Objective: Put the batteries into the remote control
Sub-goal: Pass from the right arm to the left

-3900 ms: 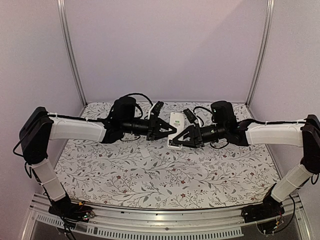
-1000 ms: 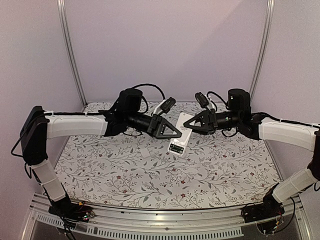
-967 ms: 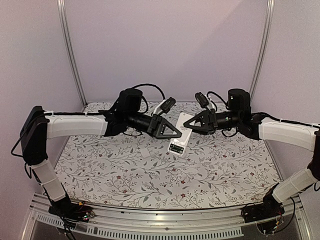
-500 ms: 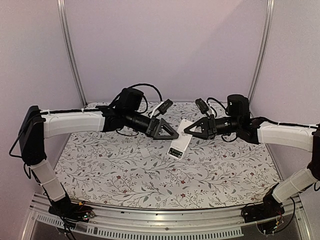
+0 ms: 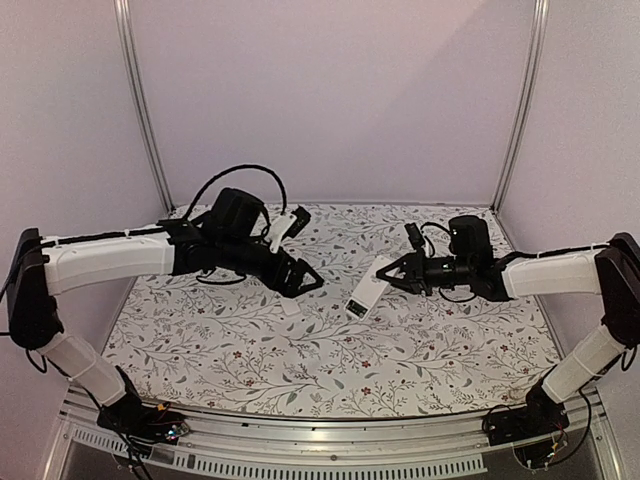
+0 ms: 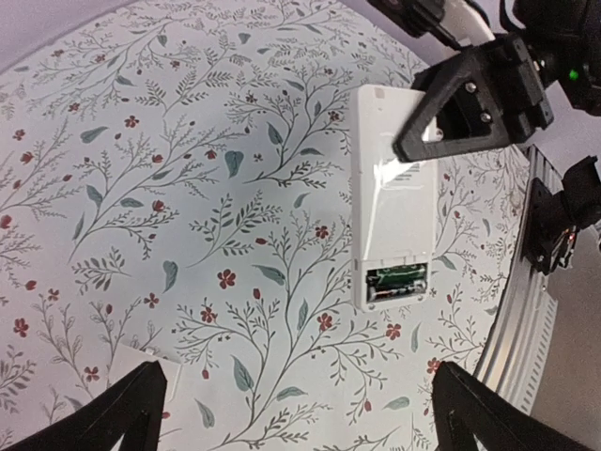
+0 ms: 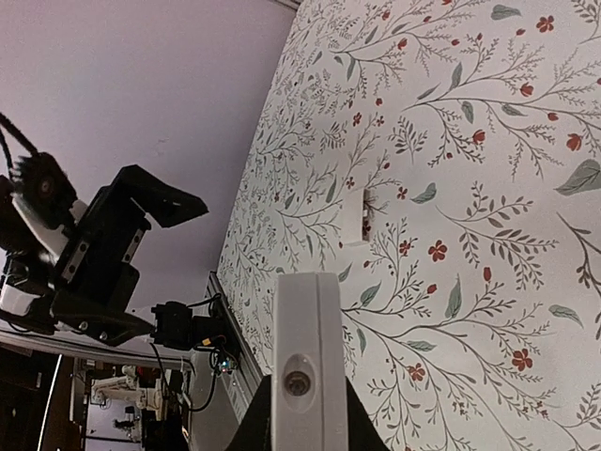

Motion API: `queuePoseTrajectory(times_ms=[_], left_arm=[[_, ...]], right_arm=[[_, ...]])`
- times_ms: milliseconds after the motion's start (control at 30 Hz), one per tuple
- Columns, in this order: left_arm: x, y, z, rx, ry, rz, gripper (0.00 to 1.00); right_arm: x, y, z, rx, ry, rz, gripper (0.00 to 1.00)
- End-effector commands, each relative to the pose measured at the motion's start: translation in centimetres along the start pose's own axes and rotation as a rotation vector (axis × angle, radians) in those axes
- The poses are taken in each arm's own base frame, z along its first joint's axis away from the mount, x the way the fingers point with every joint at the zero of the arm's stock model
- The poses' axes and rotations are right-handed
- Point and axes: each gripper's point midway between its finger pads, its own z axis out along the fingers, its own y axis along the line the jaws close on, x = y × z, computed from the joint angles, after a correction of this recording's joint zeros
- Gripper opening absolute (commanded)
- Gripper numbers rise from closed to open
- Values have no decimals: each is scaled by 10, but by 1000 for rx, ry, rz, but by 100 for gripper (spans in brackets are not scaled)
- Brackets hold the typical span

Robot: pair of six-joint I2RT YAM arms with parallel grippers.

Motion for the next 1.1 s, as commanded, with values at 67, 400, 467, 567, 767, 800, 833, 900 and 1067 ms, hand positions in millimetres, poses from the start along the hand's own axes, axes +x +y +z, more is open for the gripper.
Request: queuePoseTrajectory(times_ms=[67, 400, 467, 567, 767, 800, 833, 900, 1067], left_arm=[[8, -27, 41, -116, 52, 143, 100], [8, -49, 97, -107, 147, 148, 97], [8, -46, 103, -124, 161, 149, 95], [11, -48, 110, -115, 191, 155, 89], [21, -51, 123, -111, 240, 159, 69], [22, -49, 124, -118, 247, 159, 67], [23, -48, 125, -124, 253, 160, 66], [23, -45, 126, -137, 261, 158, 67], [26, -42, 132, -151, 276, 162, 76]], right_arm=[[-14, -16, 14, 28, -102, 34, 1], [-5, -20, 26, 19, -101, 62, 3], [-4, -20, 28, 17, -98, 64, 3], [-1, -22, 31, 19, -96, 72, 4], [0, -24, 34, 8, -99, 81, 4], [1, -25, 34, 6, -97, 85, 4], [2, -25, 35, 6, -95, 89, 4], [3, -26, 35, 6, -94, 93, 4], [3, -26, 35, 1, -94, 98, 4]])
